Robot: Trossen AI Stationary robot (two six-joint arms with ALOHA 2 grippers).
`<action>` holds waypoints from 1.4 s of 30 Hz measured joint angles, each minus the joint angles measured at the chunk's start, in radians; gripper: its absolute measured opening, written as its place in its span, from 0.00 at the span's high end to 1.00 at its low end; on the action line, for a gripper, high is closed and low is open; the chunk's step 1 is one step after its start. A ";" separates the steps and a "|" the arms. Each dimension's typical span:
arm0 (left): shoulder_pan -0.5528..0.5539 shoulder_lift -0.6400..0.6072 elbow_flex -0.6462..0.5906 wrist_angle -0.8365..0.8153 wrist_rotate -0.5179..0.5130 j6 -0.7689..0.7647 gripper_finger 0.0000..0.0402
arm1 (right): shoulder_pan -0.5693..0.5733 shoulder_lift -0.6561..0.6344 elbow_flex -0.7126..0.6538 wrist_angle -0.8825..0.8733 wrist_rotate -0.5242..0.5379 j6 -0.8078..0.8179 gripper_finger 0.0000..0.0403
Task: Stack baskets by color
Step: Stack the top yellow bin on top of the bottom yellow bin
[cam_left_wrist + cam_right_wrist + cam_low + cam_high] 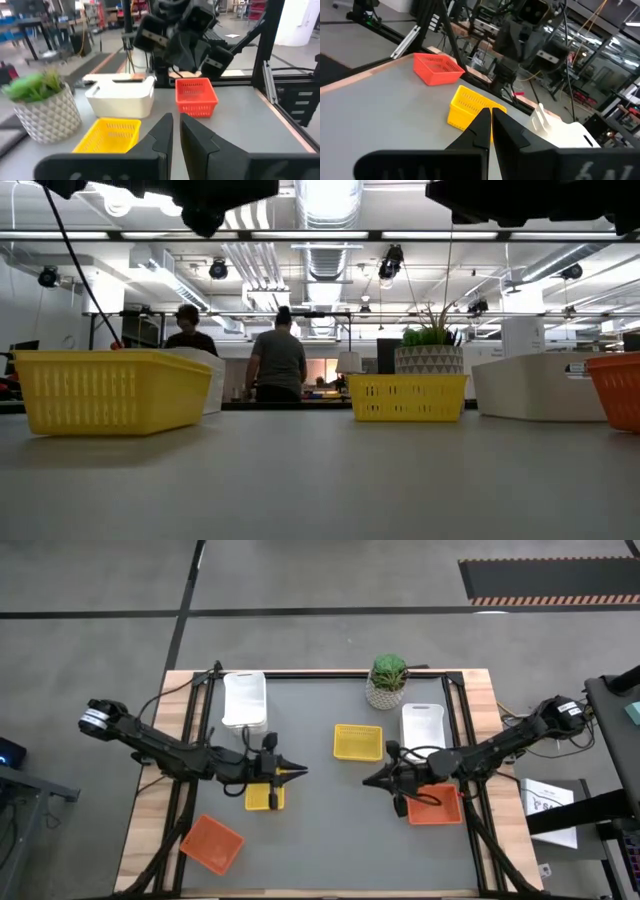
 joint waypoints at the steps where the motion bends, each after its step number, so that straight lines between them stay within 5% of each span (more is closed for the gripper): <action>1: 0.000 0.014 0.001 0.001 0.000 -0.012 0.96 | -0.002 0.000 -0.001 0.000 0.000 0.002 0.98; 20: 0.072 0.332 0.205 0.103 -0.012 -0.045 0.96 | -0.018 -0.300 -0.010 -0.280 -0.008 0.002 0.98; 27: 0.147 0.418 0.387 -0.194 0.118 -0.045 0.96 | -0.018 -0.412 -0.010 -0.389 -0.026 0.062 0.98; 33: 0.202 0.446 0.613 -0.775 0.242 0.154 0.92 | -0.018 -0.471 -0.010 -0.476 -0.026 0.094 0.98; 37: 0.250 0.485 0.714 -0.959 0.245 0.309 0.82 | -0.018 -0.490 -0.010 -0.493 -0.030 0.092 0.98; 42: 0.325 0.541 0.759 -0.985 0.274 0.392 0.64 | -0.018 -0.503 -0.010 -0.511 -0.030 0.094 0.98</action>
